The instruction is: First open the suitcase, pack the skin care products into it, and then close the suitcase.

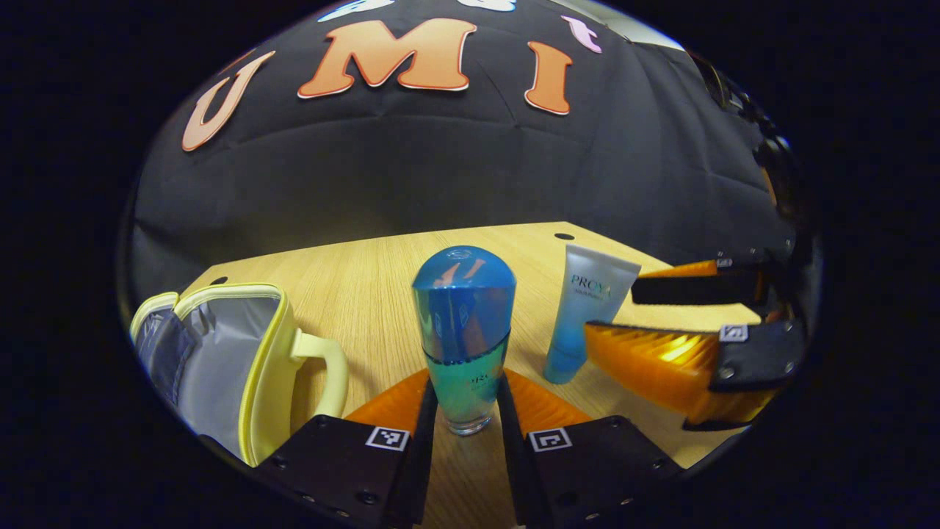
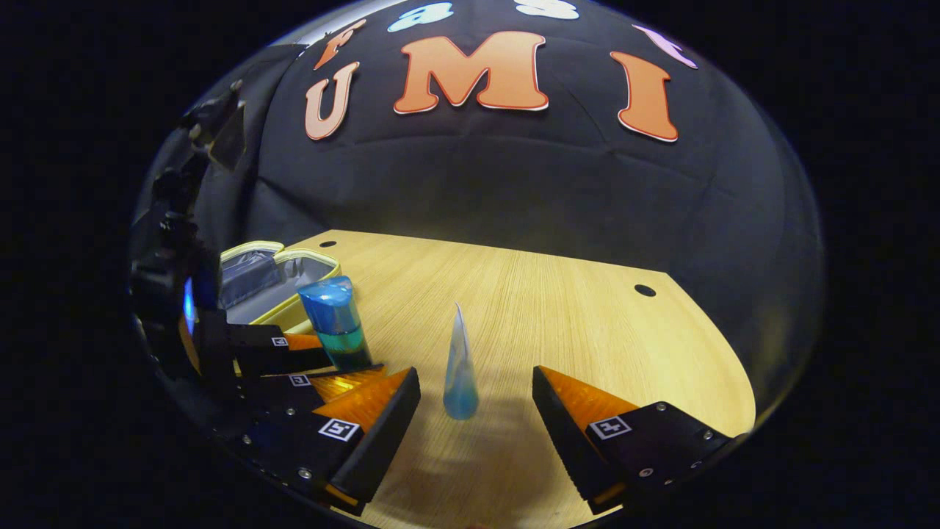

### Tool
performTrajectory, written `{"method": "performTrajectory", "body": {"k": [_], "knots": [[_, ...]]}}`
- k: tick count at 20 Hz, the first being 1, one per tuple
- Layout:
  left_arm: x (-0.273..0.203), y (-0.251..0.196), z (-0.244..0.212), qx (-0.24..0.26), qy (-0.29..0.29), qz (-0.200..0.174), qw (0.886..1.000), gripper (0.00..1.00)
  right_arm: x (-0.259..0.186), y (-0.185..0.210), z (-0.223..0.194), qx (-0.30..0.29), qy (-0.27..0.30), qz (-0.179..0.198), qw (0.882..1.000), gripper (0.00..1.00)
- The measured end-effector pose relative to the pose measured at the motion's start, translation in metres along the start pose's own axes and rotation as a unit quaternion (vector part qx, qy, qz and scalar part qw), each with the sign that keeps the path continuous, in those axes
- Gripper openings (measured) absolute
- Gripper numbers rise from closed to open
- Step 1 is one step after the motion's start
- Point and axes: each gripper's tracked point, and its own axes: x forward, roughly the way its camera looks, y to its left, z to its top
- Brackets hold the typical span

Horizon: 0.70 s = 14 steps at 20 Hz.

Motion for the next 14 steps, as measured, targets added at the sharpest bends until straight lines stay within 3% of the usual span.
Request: {"method": "performTrajectory", "body": {"k": [5,9,11,14], "knots": [[-0.023,0.004,0.046,-0.01,-0.034,0.002,0.999,0.44,0.023,0.008,-0.017,0.013,0.032,0.02,0.999,0.95],[-0.043,0.013,0.071,0.003,-0.052,0.009,0.999,0.44,0.037,0.019,-0.022,0.023,0.05,0.025,0.998,0.69],[-0.052,0.021,0.078,0.003,-0.053,0.014,0.999,0.44,0.044,0.021,-0.021,0.023,0.054,0.02,0.998,0.45],[-0.068,0.04,0.091,0.01,-0.057,0.03,0.998,0.45,0.033,0.034,-0.003,0.031,0.048,0.035,0.998,0.3]]}}
